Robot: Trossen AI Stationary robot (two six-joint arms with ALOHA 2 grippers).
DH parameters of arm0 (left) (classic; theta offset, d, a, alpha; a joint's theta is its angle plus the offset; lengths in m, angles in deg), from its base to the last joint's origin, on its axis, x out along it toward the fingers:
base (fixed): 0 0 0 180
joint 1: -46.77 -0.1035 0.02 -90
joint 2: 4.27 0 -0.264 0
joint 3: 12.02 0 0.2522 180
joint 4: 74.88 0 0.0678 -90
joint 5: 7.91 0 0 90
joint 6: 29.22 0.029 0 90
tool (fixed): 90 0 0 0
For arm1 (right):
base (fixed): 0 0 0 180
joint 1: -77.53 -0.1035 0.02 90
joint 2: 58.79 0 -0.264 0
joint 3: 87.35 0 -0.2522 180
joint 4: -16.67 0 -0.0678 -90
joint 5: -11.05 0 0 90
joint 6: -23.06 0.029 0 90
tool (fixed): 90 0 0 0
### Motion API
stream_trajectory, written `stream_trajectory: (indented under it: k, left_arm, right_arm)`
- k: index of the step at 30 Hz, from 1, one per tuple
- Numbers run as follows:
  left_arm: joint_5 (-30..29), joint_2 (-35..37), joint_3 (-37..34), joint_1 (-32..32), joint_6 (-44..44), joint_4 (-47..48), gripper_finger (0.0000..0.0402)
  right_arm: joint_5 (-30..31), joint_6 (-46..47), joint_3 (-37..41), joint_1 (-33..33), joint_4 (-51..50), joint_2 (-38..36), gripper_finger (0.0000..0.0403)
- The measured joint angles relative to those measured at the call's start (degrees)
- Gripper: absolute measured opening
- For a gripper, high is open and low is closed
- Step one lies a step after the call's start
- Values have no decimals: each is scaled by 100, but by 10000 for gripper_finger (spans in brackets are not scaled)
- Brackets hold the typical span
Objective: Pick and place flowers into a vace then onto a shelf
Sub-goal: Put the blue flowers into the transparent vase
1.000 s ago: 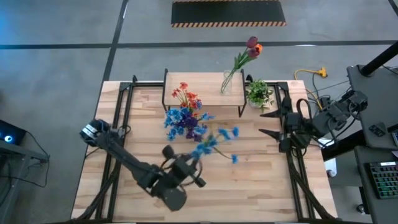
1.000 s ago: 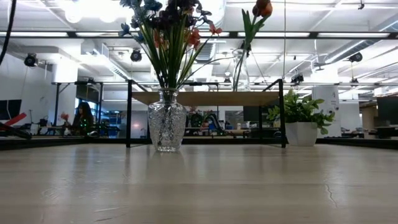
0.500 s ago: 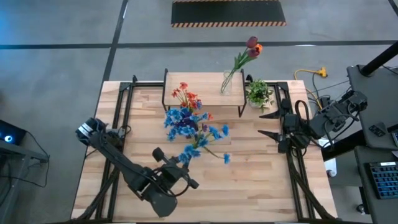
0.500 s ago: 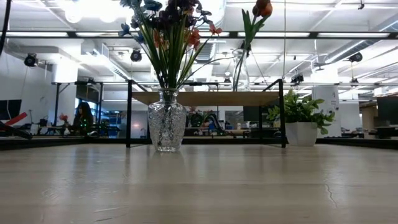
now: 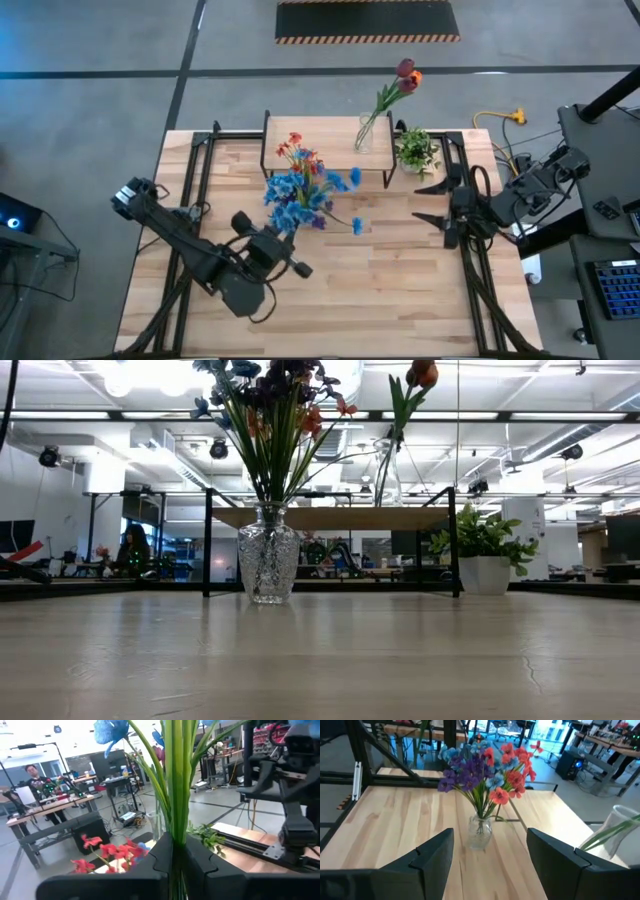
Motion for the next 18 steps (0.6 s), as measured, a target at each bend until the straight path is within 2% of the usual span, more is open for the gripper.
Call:
stream_trajectory:
  k: [11,16,18]
  left_arm:
    - [39,686,-4,-332,502,-341,24]
    - [846,934,2,-469,1602,-397,27]
    - [1087,1019,0,-525,1754,-400,27]
  right_arm:
    - [0,177,138,-2,12,0,242]
    - [0,186,138,-2,17,0,242]
    - [0,246,138,-2,17,0,242]
